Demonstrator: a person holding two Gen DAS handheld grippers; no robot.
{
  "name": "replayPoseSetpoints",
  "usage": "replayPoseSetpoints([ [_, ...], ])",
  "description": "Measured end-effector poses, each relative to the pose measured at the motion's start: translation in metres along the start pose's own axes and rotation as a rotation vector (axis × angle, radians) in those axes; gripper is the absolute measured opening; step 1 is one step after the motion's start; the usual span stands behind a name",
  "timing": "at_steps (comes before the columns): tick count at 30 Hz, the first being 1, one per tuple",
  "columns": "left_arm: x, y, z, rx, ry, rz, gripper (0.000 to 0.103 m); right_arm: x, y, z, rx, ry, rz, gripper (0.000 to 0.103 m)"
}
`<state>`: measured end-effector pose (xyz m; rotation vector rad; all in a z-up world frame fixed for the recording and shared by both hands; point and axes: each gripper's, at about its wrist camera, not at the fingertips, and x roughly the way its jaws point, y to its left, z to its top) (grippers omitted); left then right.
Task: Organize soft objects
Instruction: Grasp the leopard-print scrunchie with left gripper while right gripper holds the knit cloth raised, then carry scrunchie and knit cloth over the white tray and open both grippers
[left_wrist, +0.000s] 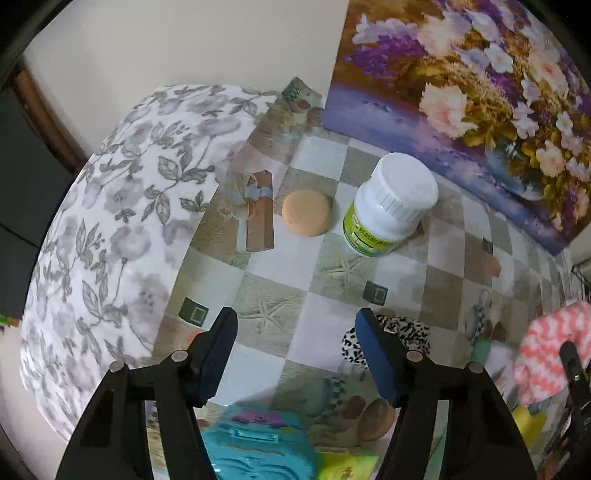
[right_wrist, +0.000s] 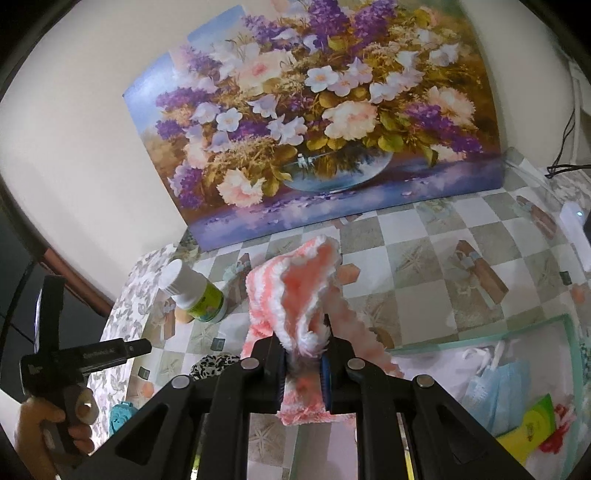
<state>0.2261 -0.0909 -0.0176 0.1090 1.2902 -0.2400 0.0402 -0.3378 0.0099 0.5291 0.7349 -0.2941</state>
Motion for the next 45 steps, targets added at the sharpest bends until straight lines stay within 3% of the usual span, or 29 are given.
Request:
replayPoseSetpoints([
  [7,-0.010,-0.026,0.022,0.044,0.077,-0.040,0.067,-0.016,0.008,0.008,-0.021,0.004,-0.029,0.016],
  [12,0.025,-0.055,0.009,0.034,0.199,-0.058,0.067,-0.025,0.002,0.011,-0.005,0.031,-0.045,0.016],
  [20,0.073,-0.085,-0.010,0.038,0.267,-0.020,0.064,-0.032,-0.024,0.015,0.054,0.047,-0.036,0.016],
  [23,0.080,-0.091,-0.014,0.044,0.263,0.011,0.056,-0.031,-0.032,0.016,0.080,0.059,-0.031,0.016],
  [26,0.077,-0.096,-0.016,0.042,0.255,0.021,0.037,-0.033,-0.039,0.017,0.091,0.065,-0.033,0.016],
  [30,0.063,-0.099,-0.023,0.025,0.241,0.015,0.025,-0.043,-0.048,0.020,0.105,0.059,-0.049,0.016],
  [37,0.021,-0.112,-0.033,0.045,0.174,-0.050,0.025,-0.070,-0.066,0.028,0.109,0.032,-0.100,0.016],
  [45,-0.034,-0.146,-0.068,0.083,0.059,-0.219,0.025,-0.109,-0.096,0.034,0.118,-0.002,-0.176,0.016],
])
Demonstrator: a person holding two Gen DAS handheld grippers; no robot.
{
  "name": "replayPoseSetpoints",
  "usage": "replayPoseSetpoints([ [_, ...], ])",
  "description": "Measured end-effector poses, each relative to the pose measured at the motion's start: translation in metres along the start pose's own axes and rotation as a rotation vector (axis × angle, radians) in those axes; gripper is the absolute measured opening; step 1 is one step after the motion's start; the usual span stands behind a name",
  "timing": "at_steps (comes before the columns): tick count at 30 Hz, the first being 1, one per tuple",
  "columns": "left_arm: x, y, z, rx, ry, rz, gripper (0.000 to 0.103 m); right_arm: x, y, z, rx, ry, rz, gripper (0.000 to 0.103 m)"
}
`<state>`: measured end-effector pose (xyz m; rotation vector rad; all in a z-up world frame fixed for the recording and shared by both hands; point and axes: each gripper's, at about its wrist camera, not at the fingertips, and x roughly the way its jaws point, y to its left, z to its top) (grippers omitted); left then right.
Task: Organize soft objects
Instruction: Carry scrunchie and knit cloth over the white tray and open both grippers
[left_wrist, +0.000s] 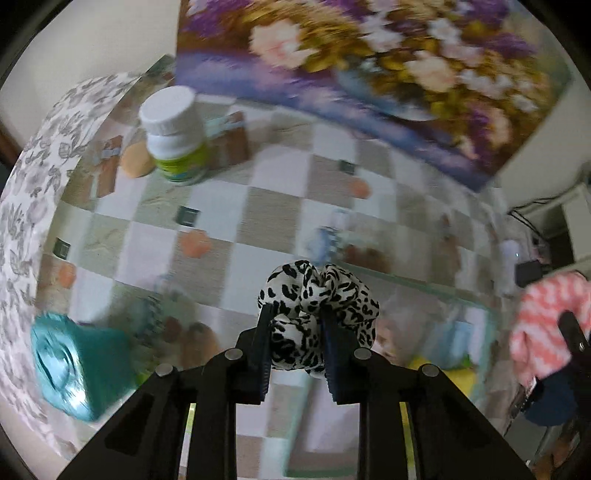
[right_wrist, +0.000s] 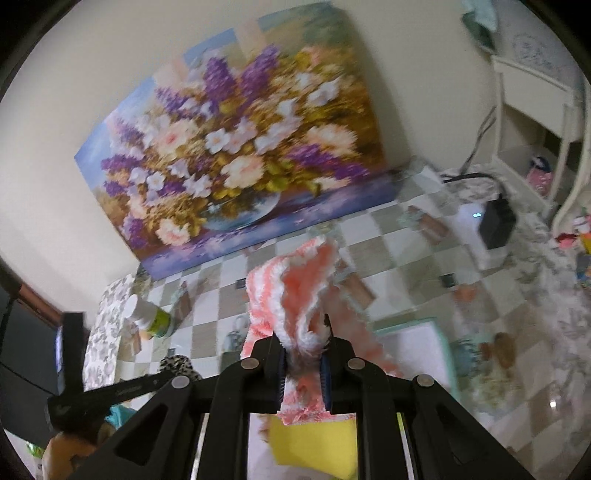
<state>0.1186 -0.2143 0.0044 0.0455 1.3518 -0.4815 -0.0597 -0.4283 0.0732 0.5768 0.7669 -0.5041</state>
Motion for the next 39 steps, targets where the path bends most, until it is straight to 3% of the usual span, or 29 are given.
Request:
replayPoseSetpoints([
  [5,0.004,-0.019,-0.026,-0.011,-0.038,-0.033,0.025,-0.017,-0.025,0.002,0.005,-0.012,-0.083,0.016],
  [8,0.012,-0.022,-0.042,-0.039,-0.011,-0.049,0.025,-0.022,-0.038,0.002,0.010,-0.013,-0.110,0.016],
  [12,0.018,-0.035,-0.056,-0.006,0.014,-0.046,0.025,-0.021,-0.055,0.003,0.031,0.007,-0.135,0.016],
  [24,0.049,-0.040,-0.070,0.011,0.099,0.018,0.026,0.040,-0.072,-0.018,0.017,0.210,-0.194,0.019],
  [30,0.059,-0.040,-0.073,0.006,0.134,0.031,0.034,0.047,-0.069,-0.023,0.000,0.236,-0.195,0.019],
  [36,0.060,-0.044,-0.074,0.006,0.149,0.018,0.044,0.051,-0.069,-0.023,0.005,0.257,-0.209,0.031],
  [39,0.058,-0.044,-0.075,0.008,0.150,0.019,0.048,0.050,-0.070,-0.023,0.007,0.250,-0.215,0.046],
])
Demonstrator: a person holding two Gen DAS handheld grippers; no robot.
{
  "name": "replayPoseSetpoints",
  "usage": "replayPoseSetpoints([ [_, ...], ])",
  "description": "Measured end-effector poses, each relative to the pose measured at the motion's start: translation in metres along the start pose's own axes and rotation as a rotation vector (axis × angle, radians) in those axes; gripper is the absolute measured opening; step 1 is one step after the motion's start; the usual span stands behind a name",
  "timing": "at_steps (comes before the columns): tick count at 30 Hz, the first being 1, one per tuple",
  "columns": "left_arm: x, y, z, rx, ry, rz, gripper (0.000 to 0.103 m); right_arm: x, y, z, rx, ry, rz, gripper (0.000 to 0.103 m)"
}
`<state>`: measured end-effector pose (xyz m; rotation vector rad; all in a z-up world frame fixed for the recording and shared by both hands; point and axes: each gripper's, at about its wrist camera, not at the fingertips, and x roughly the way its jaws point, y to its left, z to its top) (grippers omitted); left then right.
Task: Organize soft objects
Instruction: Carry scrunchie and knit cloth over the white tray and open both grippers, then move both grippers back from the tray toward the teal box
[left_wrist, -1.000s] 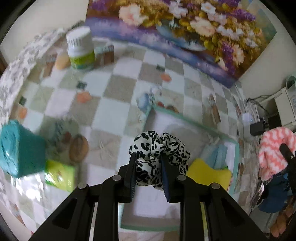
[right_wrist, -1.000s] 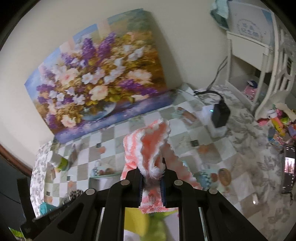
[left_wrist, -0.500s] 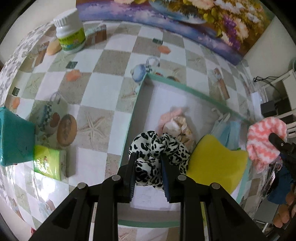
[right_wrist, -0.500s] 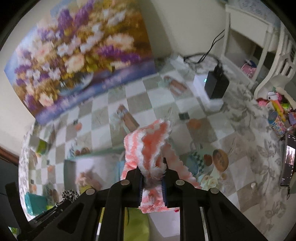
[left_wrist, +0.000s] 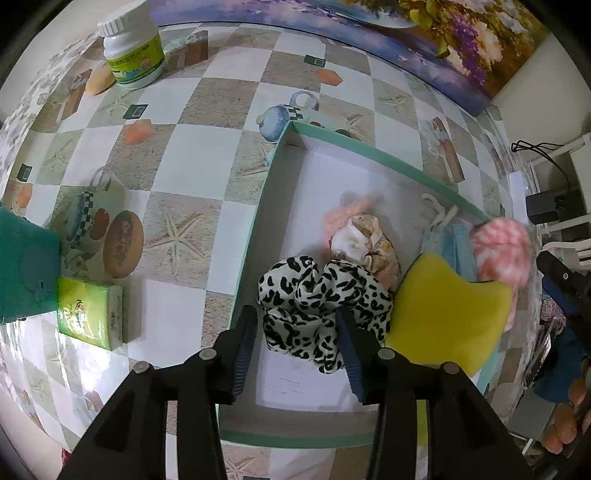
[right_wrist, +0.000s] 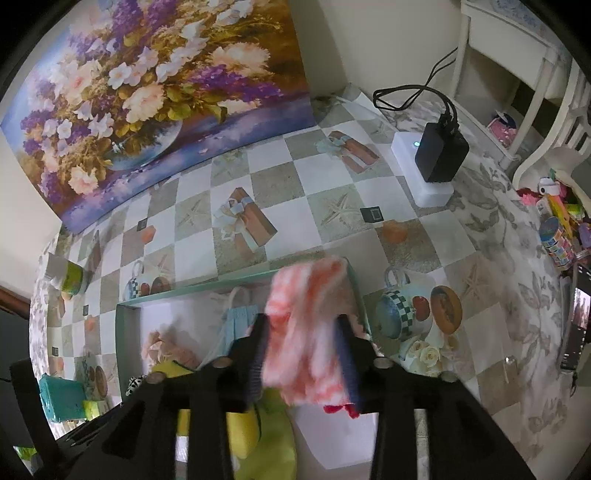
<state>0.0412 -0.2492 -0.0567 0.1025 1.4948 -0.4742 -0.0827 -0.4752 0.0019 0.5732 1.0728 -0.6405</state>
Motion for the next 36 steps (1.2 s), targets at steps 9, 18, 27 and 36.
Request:
replayPoseSetpoints([
  [9,-0.023,0.000,0.004,-0.012,-0.060,-0.039,0.078,-0.005,0.002,0.001,-0.008,-0.021,0.001,0.072],
  [18,-0.042,0.022,0.011,-0.103,-0.144,-0.022,0.088,-0.006,0.005,0.000,-0.011,-0.025,0.027,0.103],
  [27,-0.058,0.050,0.016,-0.228,-0.196,-0.026,0.088,-0.014,0.005,0.000,-0.013,-0.036,0.003,0.103],
  [36,-0.077,0.064,0.016,-0.269,-0.235,-0.037,0.088,-0.040,0.019,0.001,-0.040,-0.090,0.013,0.103],
])
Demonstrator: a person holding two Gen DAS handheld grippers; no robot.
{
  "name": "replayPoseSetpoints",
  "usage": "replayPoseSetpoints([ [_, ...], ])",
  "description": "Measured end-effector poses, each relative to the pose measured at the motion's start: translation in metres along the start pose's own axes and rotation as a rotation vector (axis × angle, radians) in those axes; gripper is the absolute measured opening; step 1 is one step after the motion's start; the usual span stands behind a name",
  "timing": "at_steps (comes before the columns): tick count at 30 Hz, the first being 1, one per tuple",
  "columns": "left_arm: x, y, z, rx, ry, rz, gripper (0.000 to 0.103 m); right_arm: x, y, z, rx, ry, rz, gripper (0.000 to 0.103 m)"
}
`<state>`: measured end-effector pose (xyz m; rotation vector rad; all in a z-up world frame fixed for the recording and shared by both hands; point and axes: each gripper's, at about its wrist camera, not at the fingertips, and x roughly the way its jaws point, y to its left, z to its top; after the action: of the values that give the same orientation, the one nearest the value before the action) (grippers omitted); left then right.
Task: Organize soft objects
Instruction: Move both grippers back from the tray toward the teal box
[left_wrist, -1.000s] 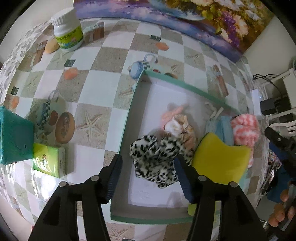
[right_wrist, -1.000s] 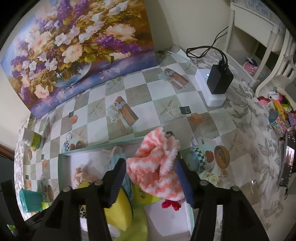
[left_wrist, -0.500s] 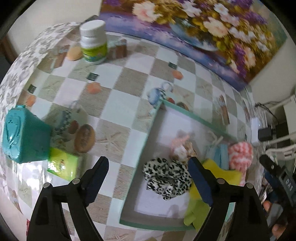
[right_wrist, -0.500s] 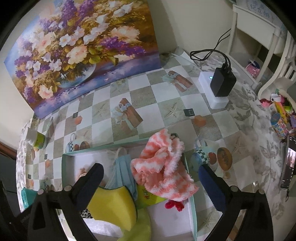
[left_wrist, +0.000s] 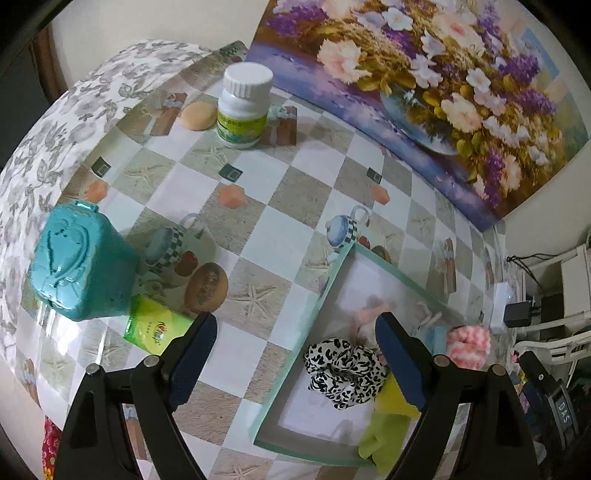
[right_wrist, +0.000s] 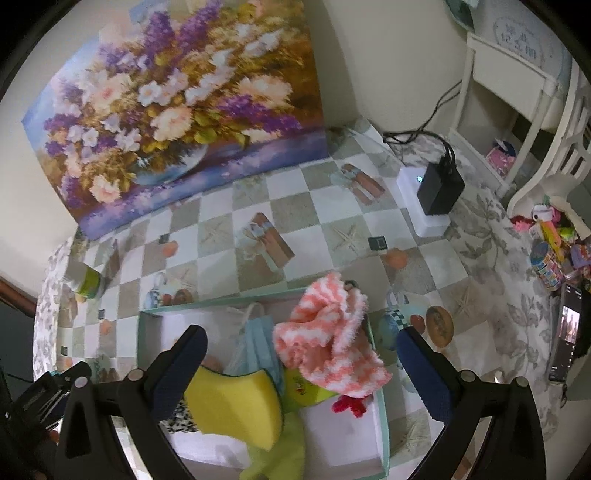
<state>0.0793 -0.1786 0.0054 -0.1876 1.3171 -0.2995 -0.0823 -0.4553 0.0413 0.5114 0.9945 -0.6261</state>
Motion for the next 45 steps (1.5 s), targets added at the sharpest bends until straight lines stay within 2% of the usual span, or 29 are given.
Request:
replayPoseSetpoints([
  [10,-0.025,0.009,-0.007,0.035,-0.057,0.012,0.088,-0.036,0.034,-0.006,-0.021,-0.059,0.019,0.103],
  [21,-0.044,0.024,-0.029,0.114,-0.091,0.018,0.088,-0.057,0.063,-0.032,-0.047,-0.039,0.039,0.103],
  [28,-0.067,0.039,-0.035,0.148,-0.159,0.031,0.088,-0.064,0.075,-0.053,-0.039,-0.019,0.069,0.103],
  [35,-0.087,0.076,-0.030,0.094,-0.198,0.017,0.088,-0.058,0.099,-0.069,-0.097,0.006,0.056,0.103],
  [39,-0.096,0.106,-0.020,0.027,-0.221,0.015,0.088,-0.055,0.115,-0.071,-0.128,0.007,0.050,0.103],
  [45,-0.098,0.156,-0.007,-0.088,-0.230,0.063,0.088,-0.043,0.149,-0.081,-0.182,0.034,0.064,0.103],
])
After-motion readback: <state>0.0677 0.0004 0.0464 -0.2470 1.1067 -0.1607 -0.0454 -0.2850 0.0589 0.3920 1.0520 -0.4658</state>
